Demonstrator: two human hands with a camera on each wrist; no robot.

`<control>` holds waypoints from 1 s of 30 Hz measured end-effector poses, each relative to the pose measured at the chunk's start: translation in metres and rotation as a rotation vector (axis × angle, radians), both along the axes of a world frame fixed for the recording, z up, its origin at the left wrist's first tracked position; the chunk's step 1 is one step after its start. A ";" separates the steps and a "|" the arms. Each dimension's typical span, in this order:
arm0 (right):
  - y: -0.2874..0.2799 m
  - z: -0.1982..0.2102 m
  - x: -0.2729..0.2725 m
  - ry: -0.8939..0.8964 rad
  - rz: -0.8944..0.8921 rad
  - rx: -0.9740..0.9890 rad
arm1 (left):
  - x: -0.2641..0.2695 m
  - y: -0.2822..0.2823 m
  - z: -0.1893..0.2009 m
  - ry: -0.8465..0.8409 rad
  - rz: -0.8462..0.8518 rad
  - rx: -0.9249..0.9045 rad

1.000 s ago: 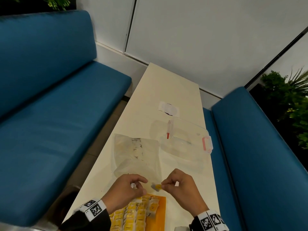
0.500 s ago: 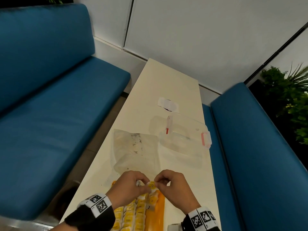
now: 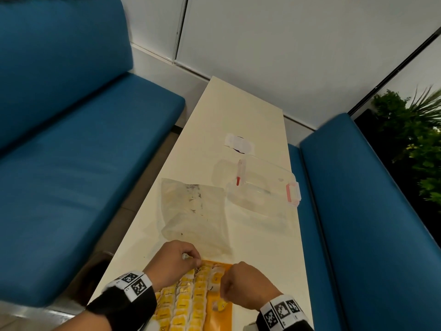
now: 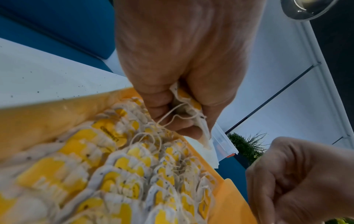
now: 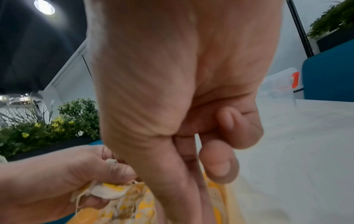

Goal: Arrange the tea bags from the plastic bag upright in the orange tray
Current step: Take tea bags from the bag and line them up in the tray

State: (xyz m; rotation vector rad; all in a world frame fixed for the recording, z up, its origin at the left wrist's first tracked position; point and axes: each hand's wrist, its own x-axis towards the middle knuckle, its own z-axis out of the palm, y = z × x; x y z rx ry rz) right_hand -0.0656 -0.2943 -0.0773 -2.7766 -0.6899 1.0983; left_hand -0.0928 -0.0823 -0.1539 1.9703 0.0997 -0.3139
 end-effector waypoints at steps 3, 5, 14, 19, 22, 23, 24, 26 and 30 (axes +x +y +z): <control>0.005 -0.014 0.001 -0.033 0.017 -0.078 | 0.001 0.001 -0.001 -0.003 -0.008 -0.013; 0.008 -0.024 0.001 -0.106 0.000 -0.110 | 0.001 0.001 -0.002 -0.012 -0.006 -0.018; 0.006 -0.049 -0.003 -0.313 -0.132 -0.145 | -0.002 0.005 -0.007 -0.021 -0.004 -0.043; 0.006 -0.052 -0.005 -0.357 -0.223 -0.111 | -0.002 0.005 -0.005 -0.028 0.000 -0.050; 0.006 -0.053 -0.007 -0.354 -0.278 -0.082 | -0.003 0.004 -0.005 -0.021 0.003 -0.060; 0.006 -0.053 -0.008 -0.356 -0.284 -0.081 | -0.003 0.004 -0.005 -0.015 0.005 -0.066; 0.007 -0.054 -0.010 -0.360 -0.288 -0.081 | -0.003 0.004 -0.004 -0.009 0.005 -0.073; 0.007 -0.055 -0.012 -0.363 -0.294 -0.077 | -0.004 0.005 -0.002 -0.003 0.012 -0.085; 0.008 -0.044 -0.011 -0.394 -0.291 -0.047 | -0.006 0.005 0.003 -0.004 0.103 -0.178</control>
